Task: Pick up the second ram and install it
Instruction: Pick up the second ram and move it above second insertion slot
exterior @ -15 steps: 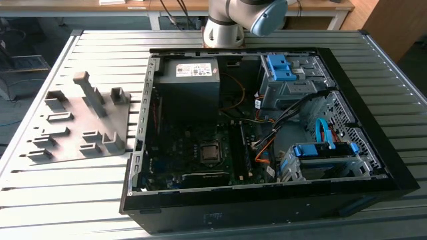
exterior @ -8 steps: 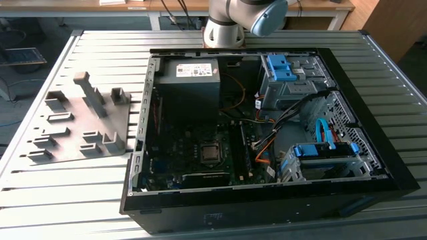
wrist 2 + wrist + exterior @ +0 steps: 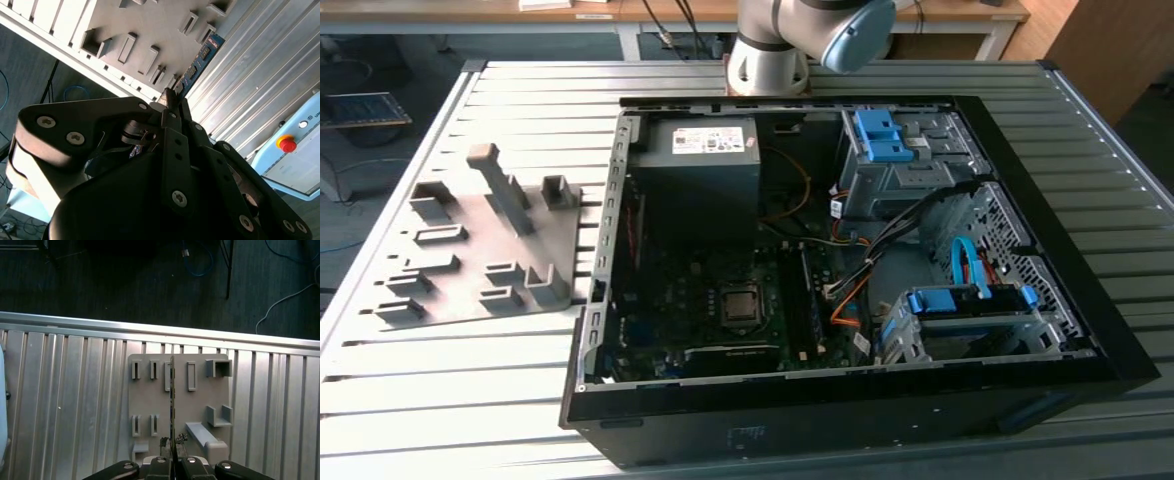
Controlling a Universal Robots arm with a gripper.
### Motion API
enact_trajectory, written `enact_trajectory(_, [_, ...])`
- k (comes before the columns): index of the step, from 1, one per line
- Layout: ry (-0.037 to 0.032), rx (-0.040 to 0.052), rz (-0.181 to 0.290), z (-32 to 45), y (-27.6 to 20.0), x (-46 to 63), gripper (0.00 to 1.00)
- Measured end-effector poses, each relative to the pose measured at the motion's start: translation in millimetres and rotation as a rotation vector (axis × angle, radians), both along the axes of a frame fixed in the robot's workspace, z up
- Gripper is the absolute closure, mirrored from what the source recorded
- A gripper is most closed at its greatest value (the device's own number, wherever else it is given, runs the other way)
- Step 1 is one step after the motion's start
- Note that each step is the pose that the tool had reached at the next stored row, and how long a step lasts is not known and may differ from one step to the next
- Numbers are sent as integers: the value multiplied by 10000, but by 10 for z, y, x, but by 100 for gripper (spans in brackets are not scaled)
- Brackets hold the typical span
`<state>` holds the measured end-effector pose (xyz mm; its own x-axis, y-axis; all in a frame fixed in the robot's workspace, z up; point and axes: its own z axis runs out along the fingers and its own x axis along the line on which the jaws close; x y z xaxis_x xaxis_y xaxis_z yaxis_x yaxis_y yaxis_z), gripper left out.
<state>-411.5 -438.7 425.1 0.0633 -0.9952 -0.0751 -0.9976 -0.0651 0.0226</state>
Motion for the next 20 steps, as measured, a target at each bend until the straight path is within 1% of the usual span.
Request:
enact_trajectory(2, [3,-1,2,2,0,9,86])
enact_trajectory(4, [1,0,1,0,0,43,86])
enact_trajectory(20, [7,1,1,0,0,593,86])
